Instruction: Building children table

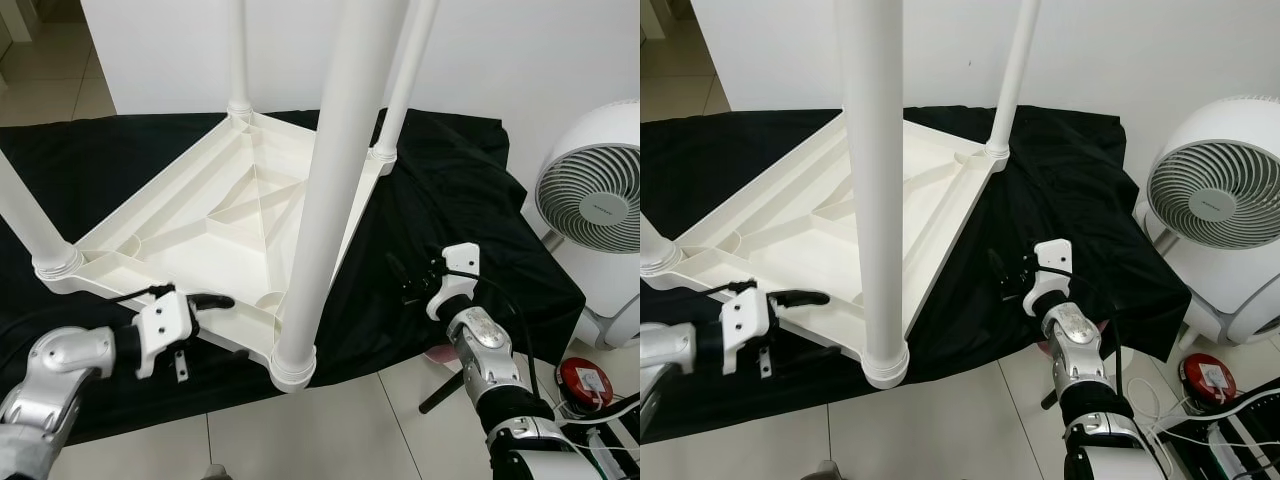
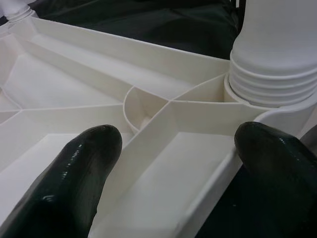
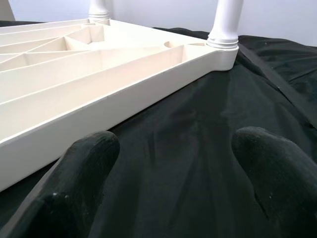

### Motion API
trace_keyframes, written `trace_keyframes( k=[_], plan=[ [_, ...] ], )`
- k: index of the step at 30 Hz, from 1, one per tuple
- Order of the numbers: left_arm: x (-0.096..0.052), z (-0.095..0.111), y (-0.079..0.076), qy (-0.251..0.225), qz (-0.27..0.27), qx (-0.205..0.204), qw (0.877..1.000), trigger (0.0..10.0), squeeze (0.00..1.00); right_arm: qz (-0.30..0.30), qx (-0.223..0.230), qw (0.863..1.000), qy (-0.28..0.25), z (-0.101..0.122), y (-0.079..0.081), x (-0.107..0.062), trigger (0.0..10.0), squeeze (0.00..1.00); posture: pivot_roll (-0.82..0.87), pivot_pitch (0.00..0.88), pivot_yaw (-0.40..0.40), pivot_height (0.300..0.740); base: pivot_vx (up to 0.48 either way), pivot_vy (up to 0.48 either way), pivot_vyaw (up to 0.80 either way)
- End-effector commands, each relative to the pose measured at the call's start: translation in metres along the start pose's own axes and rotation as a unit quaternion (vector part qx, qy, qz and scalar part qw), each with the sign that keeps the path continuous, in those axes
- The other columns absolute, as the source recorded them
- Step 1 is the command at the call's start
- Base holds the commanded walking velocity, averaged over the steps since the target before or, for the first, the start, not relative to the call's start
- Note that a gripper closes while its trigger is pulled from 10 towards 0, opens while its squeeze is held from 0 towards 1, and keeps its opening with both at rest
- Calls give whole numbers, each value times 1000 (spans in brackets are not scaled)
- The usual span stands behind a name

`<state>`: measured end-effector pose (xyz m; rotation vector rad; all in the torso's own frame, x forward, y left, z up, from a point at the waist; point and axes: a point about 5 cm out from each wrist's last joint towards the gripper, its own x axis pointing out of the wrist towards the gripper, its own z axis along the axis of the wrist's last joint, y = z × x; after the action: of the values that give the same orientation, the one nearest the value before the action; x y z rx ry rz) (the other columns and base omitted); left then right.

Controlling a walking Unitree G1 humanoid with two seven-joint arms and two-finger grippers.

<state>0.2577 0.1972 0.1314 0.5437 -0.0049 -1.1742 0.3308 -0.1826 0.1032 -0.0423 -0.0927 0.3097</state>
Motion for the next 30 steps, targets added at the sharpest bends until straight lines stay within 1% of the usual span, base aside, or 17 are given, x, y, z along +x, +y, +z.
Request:
trace_keyframes(
  k=[1, 2, 4, 6, 9, 10, 12, 16, 19, 20, 21, 22, 23, 27, 28, 29, 30],
  plan=[
    [8, -4, -1, 4, -2, 4, 1000, 10000, 0, -7, 4, 1000, 3, -1, -1, -2, 10000, 0, 10, 3, -63, 740, 0, 0, 0],
    [8, -4, -1, 4, -2, 4, 1000, 10000, 0, -7, 4, 1000, 3, -1, -1, -2, 10000, 0, 10, 3, -63, 740, 0, 0, 0],
    [17, -6, 1, 3, 0, 9, 1000, 10000, 0, -12, 5, 1000, 5, -3, -2, -4, 10000, 0, 2, 8, -57, 740, 0, 0, 0],
    [17, -6, 1, 3, 0, 9, 1000, 10000, 0, -12, 5, 1000, 5, -3, -2, -4, 10000, 0, 2, 8, -57, 740, 0, 0, 0],
    [24, -6, 2, -2, 1, 10, 1000, 10000, 0, -20, 9, 1000, 4, -3, -4, -7, 10000, 0, 1, 17, -53, 740, 0, 0, 0],
    [24, -6, 2, -2, 1, 10, 1000, 10000, 0, -20, 9, 1000, 4, -3, -4, -7, 10000, 0, 1, 17, -53, 740, 0, 0, 0],
    [31, -5, 0, -10, -5, 4, 1000, 10000, 0, -21, 11, 1000, 4, -5, -1, -9, 10000, 0, -7, 24, -48, 740, 0, 0, 0],
    [32, -6, -2, -13, -10, -1, 1000, 10000, 0, -21, 11, 1000, 3, -5, 0, -9, 10000, 0, -11, 28, -44, 740, 0, 0, 0],
    [29, -8, -8, -13, -32, -15, 999, 9922, 0, -24, 8, 1000, 5, -6, -2, -11, 10000, 0, -12, 31, -36, 740, 0, 0, 0],
    [27, -10, -11, -10, -43, -21, 999, 7412, 0, -27, 7, 1000, 6, -6, -4, -12, 10000, 0, -15, 29, -28, 740, 0, 0, 0],
    [27, -12, -13, -8, -49, -28, 998, 5961, 0, -32, 6, 999, 5, -5, -6, -13, 10000, 0, -16, 29, -27, 740, 0, 0, 0],
    [27, -12, -13, -8, -49, -28, 998, 5961, 0, -32, 6, 999, 5, -5, -6, -13, 10000, 0, -16, 29, -27, 740, 0, 0, 0],
    [26, -14, -13, -7, -52, -32, 998, 7725, 0, -35, 5, 999, 4, -4, -7, -13, 10000, 0, -14, 26, -23, 740, 0, 0, 0],
    [25, -17, -13, 0, -59, -36, 998, 7843, 0, -40, 6, 999, 2, -3, -9, -13, 10000, 0, -7, 25, -20, 740, 0, 0, 0],
    [21, -20, -15, 7, -68, -35, 997, 9569, 0, -41, 5, 999, 2, -3, -9, -12, 10000, 0, -8, 26, -17, 740, 0, 0, 0],
    [21, -20, -15, 7, -68, -35, 997, 9569, 0, -41, 5, 999, 2, -3, -9, -12, 10000, 0, -8, 26, -17, 740, 0, 0, 0],
    [18, -23, -16, 19, -70, -40, 997, 10000, 0, -42, 7, 999, 1, -3, -8, -12, 10000, 0, -3, 26, -17, 740, 0, 0, 0]
  ],
)
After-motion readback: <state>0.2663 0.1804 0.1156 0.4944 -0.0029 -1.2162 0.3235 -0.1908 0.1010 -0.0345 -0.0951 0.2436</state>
